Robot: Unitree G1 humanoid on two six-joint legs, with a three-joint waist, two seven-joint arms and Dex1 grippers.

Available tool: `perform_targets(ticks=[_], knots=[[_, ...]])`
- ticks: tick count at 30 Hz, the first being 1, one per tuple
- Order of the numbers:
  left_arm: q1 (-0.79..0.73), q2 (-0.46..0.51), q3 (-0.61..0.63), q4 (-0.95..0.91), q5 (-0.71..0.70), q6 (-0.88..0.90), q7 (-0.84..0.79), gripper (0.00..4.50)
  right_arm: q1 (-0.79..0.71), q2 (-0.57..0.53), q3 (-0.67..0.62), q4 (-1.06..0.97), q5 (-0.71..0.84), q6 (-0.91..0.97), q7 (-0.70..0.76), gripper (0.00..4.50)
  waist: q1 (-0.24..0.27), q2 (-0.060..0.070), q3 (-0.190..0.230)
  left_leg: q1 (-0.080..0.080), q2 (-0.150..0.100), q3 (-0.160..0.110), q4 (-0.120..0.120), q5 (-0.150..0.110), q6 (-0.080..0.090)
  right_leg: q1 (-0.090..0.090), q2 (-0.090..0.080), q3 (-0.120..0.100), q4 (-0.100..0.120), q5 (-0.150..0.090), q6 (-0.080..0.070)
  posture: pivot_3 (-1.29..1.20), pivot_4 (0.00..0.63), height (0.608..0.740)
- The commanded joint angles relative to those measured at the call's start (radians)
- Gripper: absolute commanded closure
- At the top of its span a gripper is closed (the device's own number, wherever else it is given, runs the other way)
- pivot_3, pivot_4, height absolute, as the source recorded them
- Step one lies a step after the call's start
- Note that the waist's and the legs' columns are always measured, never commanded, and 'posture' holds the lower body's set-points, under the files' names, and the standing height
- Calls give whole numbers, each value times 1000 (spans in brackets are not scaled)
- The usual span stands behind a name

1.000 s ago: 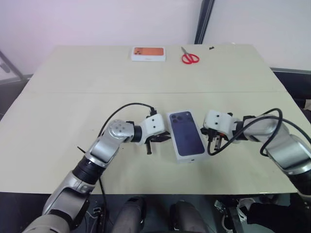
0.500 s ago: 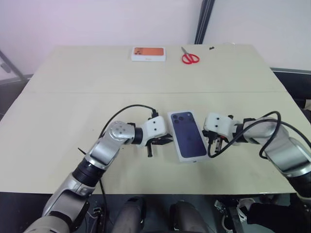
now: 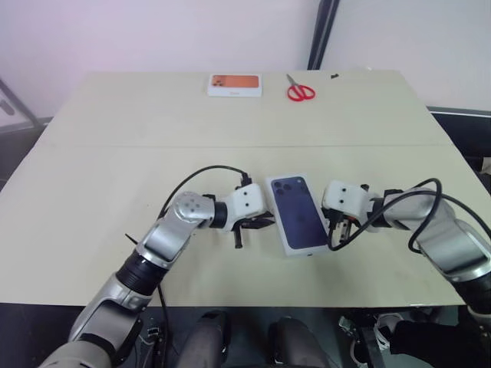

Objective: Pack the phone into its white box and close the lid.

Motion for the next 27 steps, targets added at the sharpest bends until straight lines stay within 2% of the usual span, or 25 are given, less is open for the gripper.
perform_targets(ticks=[1,11,18,22,27], knots=[[-7,-17,-9,-44,-10,-8,2,3838,-10,5,-35,-16,2,-7,4,4397,0,0,0,0,0,0,0,0,0,0,0,0,0,0,0,0,150,740],[7,2,3,-34,-8,-14,2,3838,-8,-4,-47,-11,2,-10,7,4397,0,0,0,0,0,0,0,0,0,0,0,0,0,0,0,0,150,740],[19,27,81,-31,-50,-6,20,3838,15,-88,-153,12,33,-57,68,4397,0,0,0,0,0,0,0,0,0,0,0,0,0,0,0,0,150,740],[6,-24,146,-38,-116,23,59,3838,49,-113,-257,-14,118,-62,126,4397,1,0,0,0,0,0,0,0,0,0,0,0,0,0,0,0,150,740],[-24,-97,126,27,-83,-2,133,3838,94,-106,-347,-119,298,47,201,4397,1,0,0,0,0,0,0,0,0,1,0,0,0,0,0,0,150,740]])
